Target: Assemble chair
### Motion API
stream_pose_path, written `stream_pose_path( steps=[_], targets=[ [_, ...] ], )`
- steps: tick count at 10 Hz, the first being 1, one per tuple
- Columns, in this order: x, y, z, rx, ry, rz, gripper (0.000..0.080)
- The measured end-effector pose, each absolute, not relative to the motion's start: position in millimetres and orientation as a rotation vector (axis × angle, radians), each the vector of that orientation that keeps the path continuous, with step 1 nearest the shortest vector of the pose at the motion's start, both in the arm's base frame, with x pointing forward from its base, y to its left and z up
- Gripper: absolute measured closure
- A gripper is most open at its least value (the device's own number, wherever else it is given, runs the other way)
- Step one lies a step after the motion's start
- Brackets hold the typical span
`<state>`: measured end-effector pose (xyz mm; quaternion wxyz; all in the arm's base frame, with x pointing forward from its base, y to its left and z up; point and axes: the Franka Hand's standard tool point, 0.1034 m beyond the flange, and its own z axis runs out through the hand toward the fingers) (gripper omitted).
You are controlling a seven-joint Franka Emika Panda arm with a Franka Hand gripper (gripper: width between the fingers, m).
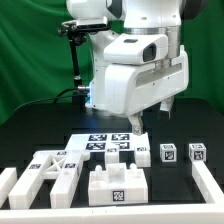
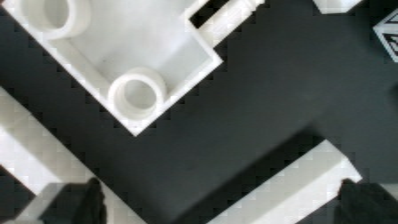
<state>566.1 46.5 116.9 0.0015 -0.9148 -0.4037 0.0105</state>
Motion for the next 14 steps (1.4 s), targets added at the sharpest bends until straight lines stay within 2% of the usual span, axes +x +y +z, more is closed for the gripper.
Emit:
stream_pose_path(
  steps=[2, 4, 8, 9, 11, 14],
  targets=[
    [568, 14, 99.0, -3.003, -0.838, 0.027, 0.015],
    [570, -9, 85.3, -3.019, -0.659, 0.006, 0.015],
    [569, -3, 82.4, -3.072, -0.228, 0.02, 0.015],
    [565, -19, 65.9, -3.085, -0.155, 0.049, 0.015],
    [567, -34, 46.3, -3.099, -0.107, 0.044, 0.015],
    [563, -36, 16.6, -3.106, -0.107, 0.025, 0.015]
  ],
)
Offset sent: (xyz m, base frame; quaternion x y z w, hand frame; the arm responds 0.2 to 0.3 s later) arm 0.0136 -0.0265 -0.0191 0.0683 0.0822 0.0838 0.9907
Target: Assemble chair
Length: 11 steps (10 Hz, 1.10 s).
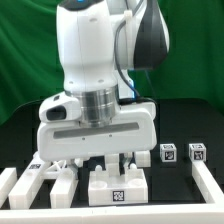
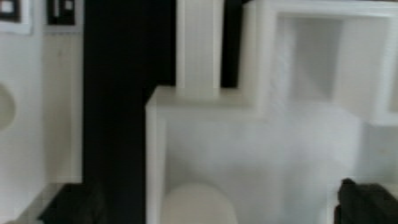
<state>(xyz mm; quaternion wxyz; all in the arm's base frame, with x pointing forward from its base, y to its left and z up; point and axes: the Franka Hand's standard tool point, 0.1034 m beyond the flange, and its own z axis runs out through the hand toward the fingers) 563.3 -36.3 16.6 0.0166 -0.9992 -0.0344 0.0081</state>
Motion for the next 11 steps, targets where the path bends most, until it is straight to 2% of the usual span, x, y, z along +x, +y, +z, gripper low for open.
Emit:
stream_pose_path(
  steps=[1, 2, 3, 5, 6, 7, 8, 11],
  targets=[
    [563.7, -33.3, 11.3, -3.109, -0.102, 0.011, 0.015],
    [564.1, -29.6, 9.1, -3.111, -0.106, -0.003, 0.0281],
    [564.0, -29.8, 9.2, -3.111, -0.112, -0.002, 0.0281],
    [563.9, -29.6, 9.1, -3.111, -0.113, -0.001, 0.0569],
    [563.9, -29.7, 9.1, -3.111, -0.113, -0.001, 0.0569],
    [563.9, -29.7, 9.1, -3.111, -0.113, -0.001, 0.0737],
    [564.0, -29.7, 9.1, -3.111, -0.113, -0.001, 0.077],
    [564.0, -29.7, 9.1, -3.111, -0.114, -0.001, 0.077]
  ],
)
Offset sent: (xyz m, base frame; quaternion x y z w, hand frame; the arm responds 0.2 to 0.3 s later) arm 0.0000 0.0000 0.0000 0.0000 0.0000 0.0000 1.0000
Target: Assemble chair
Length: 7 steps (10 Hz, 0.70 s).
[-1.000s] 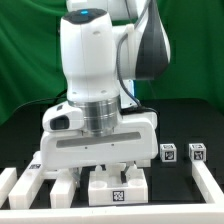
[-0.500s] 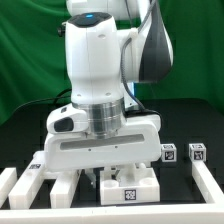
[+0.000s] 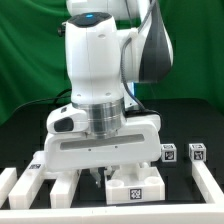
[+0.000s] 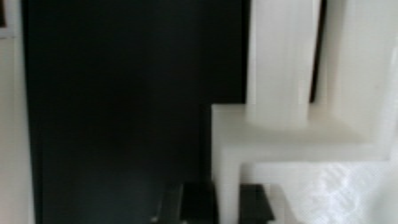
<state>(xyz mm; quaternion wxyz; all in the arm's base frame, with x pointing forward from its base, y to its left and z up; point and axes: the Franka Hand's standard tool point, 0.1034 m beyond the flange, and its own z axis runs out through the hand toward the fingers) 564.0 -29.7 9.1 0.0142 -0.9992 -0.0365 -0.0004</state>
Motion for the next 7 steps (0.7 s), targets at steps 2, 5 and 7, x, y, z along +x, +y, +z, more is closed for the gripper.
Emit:
stream_pose_path(
  steps=[2, 5, 7],
  targets=[
    [564, -30, 9.1, -3.111, -0.114, -0.001, 0.077],
    [583, -11, 13.5, -3.107, -0.002, 0.027, 0.077],
    [605, 11, 13.3, -3.105, 0.049, 0.013, 0.077]
  ],
)
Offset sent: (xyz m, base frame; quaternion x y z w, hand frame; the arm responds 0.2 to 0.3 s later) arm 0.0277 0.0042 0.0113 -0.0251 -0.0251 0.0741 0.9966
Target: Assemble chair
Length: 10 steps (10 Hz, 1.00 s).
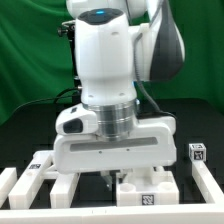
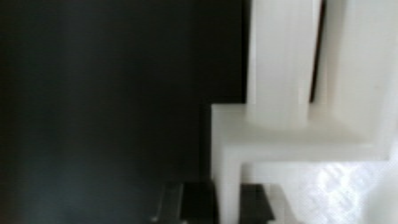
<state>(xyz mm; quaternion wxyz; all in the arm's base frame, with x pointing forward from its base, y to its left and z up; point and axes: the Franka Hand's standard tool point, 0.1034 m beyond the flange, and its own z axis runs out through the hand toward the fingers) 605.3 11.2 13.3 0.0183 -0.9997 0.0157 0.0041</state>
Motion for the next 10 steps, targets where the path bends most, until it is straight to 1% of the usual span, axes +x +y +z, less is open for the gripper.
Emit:
stream_pose_path(
  steps=[2, 4, 9, 10],
  targets=[
    [621, 26, 14.6, -3.103, 0.037, -0.009, 0.077],
    [621, 39, 14.7, -3.105, 0.018, 0.01, 0.0769],
    [621, 39, 11.7, -3.114, 0.011, -0.007, 0.0764],
    [621, 39, 11.7, -3.114, 0.011, -0.007, 0.0583]
  ],
)
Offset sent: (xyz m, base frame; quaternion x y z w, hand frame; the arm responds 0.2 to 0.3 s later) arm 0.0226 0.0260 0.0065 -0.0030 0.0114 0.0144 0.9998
